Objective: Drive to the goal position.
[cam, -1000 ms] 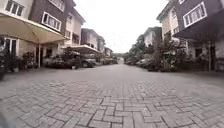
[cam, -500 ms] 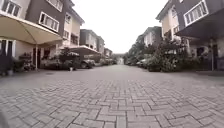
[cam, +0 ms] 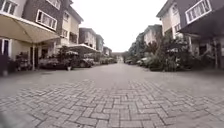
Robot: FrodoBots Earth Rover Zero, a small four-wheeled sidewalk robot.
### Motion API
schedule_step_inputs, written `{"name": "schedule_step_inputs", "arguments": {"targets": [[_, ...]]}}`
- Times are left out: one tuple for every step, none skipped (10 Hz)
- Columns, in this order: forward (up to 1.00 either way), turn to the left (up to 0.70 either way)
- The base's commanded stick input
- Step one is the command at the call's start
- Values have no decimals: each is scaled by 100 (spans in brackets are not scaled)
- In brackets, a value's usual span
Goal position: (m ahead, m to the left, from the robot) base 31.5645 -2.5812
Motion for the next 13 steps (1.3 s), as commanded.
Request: {"name": "schedule_step_inputs", "arguments": {"targets": [[70,0],[70,0],[70,0],[70,0],[70,0],[70,0],[70,0],[70,0],[70,0],[70,0],[70,0],[70,0],[70,0]]}}
